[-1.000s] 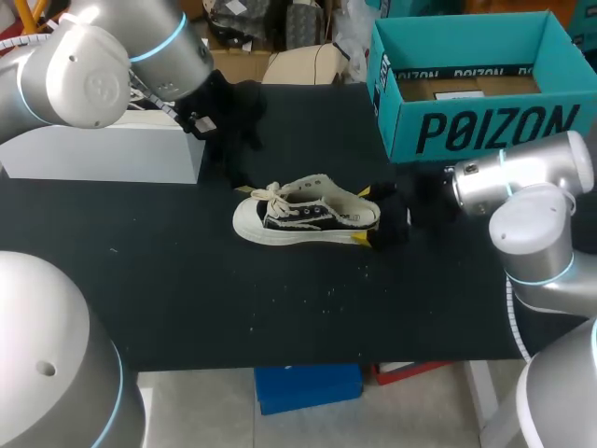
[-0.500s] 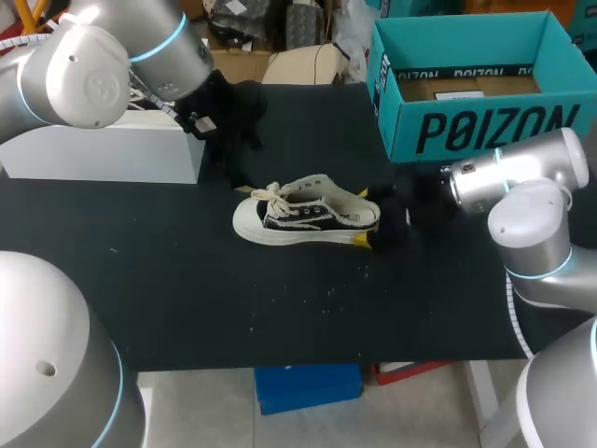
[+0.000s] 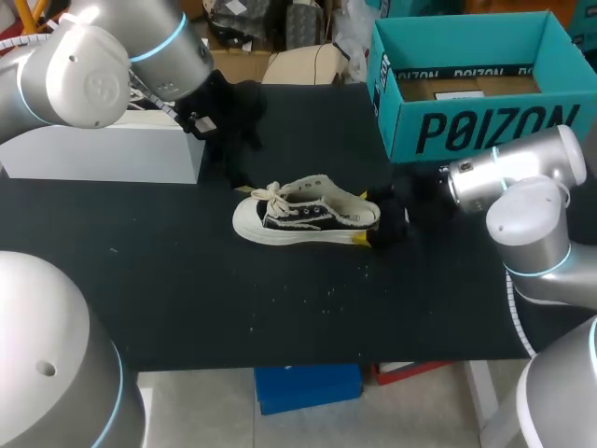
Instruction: Take the shoe out of the shoebox, open the shoe tongue, remove and reinsert the insole, then place the shoe into the shoebox
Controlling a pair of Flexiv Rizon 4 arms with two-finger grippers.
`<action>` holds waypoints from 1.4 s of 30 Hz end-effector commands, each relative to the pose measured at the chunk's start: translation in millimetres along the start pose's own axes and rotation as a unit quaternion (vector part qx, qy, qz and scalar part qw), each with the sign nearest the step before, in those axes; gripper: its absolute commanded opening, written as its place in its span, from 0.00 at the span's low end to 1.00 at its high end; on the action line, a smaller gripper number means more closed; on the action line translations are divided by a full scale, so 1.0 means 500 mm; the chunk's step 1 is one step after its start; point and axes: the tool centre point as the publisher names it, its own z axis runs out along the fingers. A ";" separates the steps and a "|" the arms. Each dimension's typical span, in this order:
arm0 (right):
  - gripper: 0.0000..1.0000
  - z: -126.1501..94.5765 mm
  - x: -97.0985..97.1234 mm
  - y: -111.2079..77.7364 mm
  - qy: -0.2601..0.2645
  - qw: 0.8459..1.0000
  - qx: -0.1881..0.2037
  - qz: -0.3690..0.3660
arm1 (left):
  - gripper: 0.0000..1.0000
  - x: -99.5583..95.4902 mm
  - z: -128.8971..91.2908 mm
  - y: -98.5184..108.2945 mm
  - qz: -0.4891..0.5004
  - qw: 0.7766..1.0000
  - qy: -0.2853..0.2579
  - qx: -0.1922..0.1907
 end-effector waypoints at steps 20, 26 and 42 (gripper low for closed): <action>0.00 0.004 -0.001 0.000 0.000 1.000 0.001 0.001 | 1.00 0.021 0.006 -0.056 -0.199 0.965 -0.054 -0.161; 0.00 0.004 -0.001 0.000 0.000 1.000 0.001 0.001 | 1.00 -0.006 0.010 -0.087 -0.388 0.902 -0.066 -0.180; 0.00 0.004 -0.001 0.000 0.000 1.000 0.001 0.001 | 1.00 -0.031 0.036 -0.083 -0.710 0.611 -0.143 -0.319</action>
